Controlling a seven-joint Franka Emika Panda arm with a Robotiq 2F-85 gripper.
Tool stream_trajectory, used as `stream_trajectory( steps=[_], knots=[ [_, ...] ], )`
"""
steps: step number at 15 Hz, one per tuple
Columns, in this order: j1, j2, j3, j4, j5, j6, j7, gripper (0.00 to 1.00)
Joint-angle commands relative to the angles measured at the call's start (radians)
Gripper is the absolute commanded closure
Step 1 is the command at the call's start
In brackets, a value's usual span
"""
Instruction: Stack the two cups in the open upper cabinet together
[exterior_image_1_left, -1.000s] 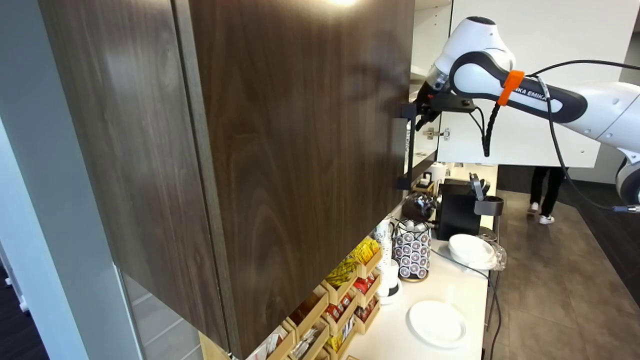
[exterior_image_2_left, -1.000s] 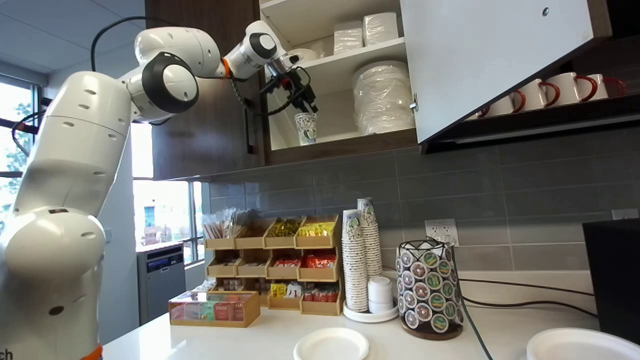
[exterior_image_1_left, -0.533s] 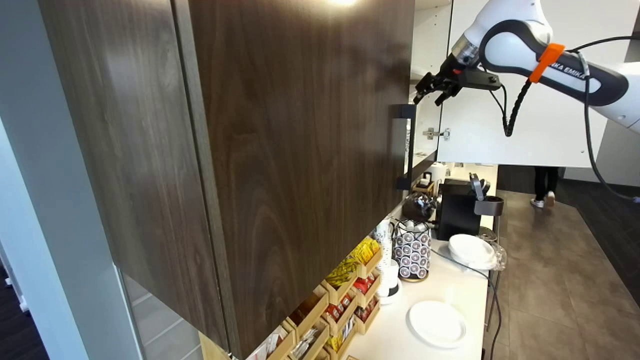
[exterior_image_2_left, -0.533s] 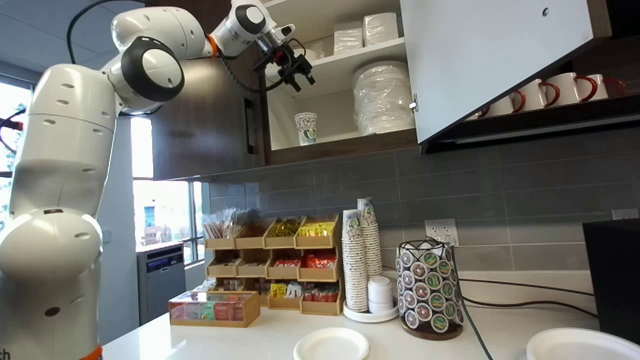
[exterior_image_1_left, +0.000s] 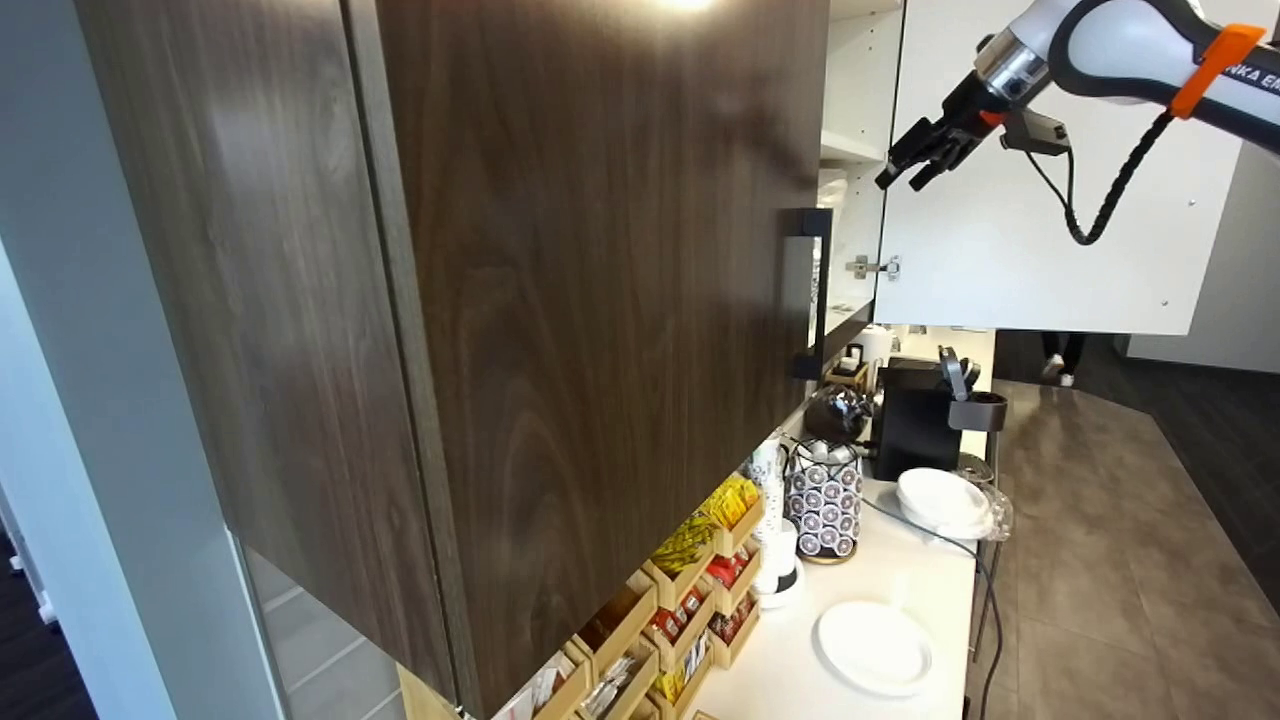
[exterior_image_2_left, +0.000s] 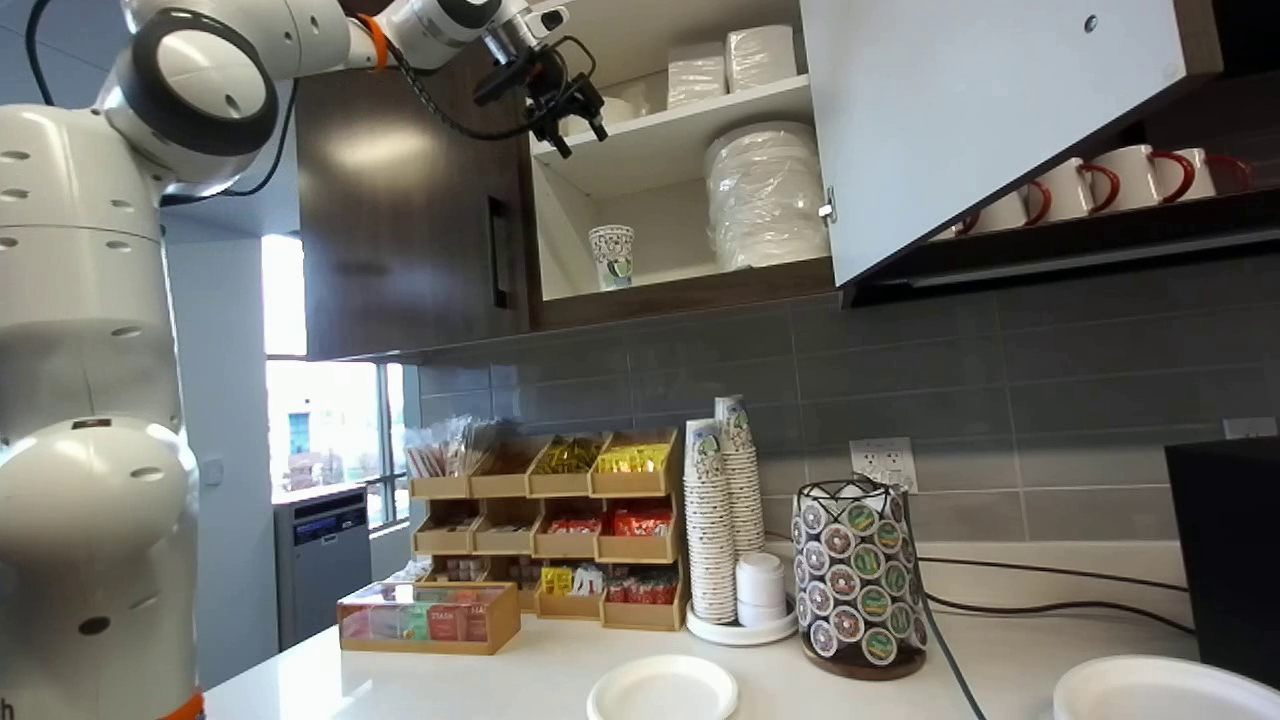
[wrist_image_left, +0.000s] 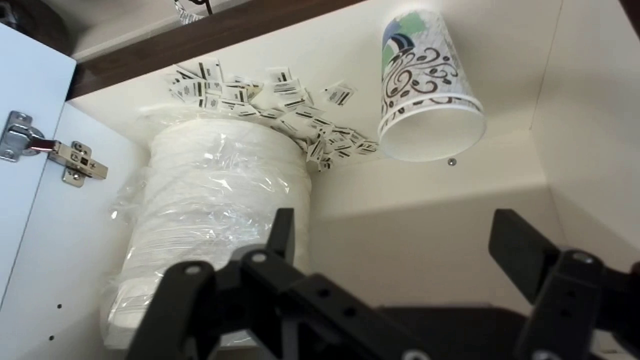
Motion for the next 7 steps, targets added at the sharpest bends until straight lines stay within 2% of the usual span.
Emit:
stream_trajectory(
  steps=[1,2,4,7],
  knots=[
    [-0.017,-0.156,-0.04,-0.242,0.023,0.092,-0.059,0.0],
    [-0.006,-0.06,-0.021,-0.087,0.007,0.031,-0.028,0.0],
    [-0.011,-0.104,-0.034,-0.156,0.007,0.06,-0.04,0.0],
    [-0.012,-0.126,-0.037,-0.192,0.007,0.069,-0.042,0.0]
  ],
)
